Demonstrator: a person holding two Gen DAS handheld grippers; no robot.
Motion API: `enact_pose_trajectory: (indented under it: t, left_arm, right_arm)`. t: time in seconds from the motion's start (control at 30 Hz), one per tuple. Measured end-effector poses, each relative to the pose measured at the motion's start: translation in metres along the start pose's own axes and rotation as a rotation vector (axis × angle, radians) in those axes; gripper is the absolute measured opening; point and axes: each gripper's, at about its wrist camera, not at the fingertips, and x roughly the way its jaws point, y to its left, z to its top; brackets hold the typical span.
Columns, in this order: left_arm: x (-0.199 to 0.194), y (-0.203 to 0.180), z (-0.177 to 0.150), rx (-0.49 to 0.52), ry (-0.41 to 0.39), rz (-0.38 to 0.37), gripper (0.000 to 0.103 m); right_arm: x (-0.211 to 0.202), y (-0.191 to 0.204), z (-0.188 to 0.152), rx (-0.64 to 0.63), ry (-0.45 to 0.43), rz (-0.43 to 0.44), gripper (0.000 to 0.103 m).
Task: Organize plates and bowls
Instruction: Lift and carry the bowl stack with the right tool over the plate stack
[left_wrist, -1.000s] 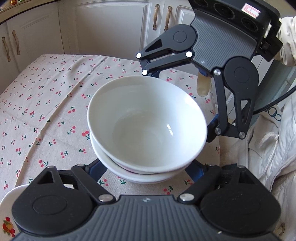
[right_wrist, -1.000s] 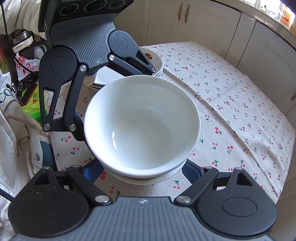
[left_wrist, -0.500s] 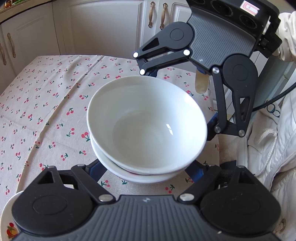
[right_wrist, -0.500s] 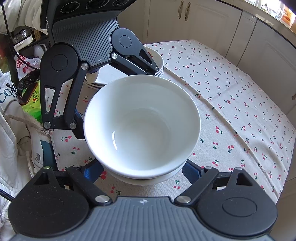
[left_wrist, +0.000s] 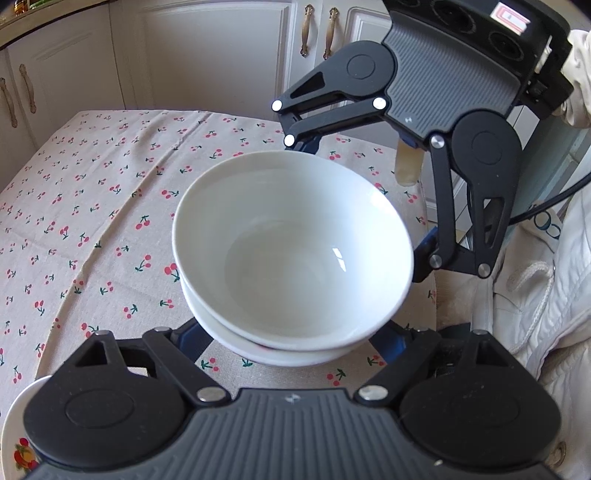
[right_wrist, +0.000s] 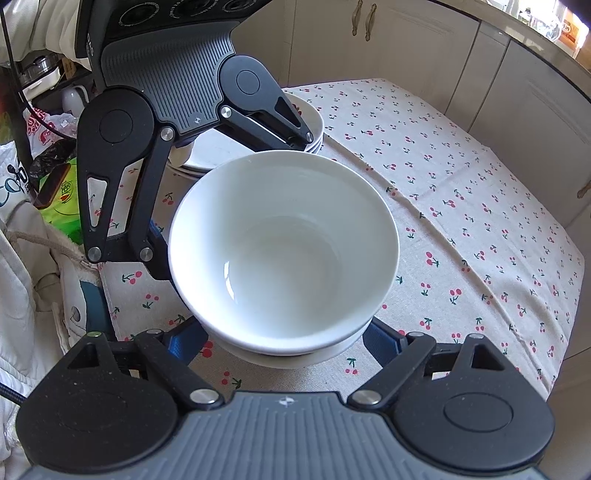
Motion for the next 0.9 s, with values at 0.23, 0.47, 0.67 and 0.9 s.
enact_pose_trajectory:
  t: [0.23,0.47,0.67,0.9]
  left_arm:
    - [-0.015,-0.003,0.001,-0.003,-0.033,0.026,0.088]
    - [-0.038,-0.007,-0.006,-0.012,-0.068,0.069,0.088]
    - [-0.061,-0.008,-0.019,-0.036,-0.089,0.114,0.088]
    - [-0.088,-0.004,-0.042,-0.076,-0.105,0.184,0.088]
  right_arm:
    - [-0.013,0.004,0.009,-0.016,-0.004,-0.02,0.093]
    - [-0.024,0.016,0.029,-0.071,-0.011,-0.044,0.093]
    - [-0.024,0.027,0.051,-0.137,-0.017,-0.053,0.093]
    - [-0.01,0.034,0.082,-0.207,-0.034,-0.037,0.093]
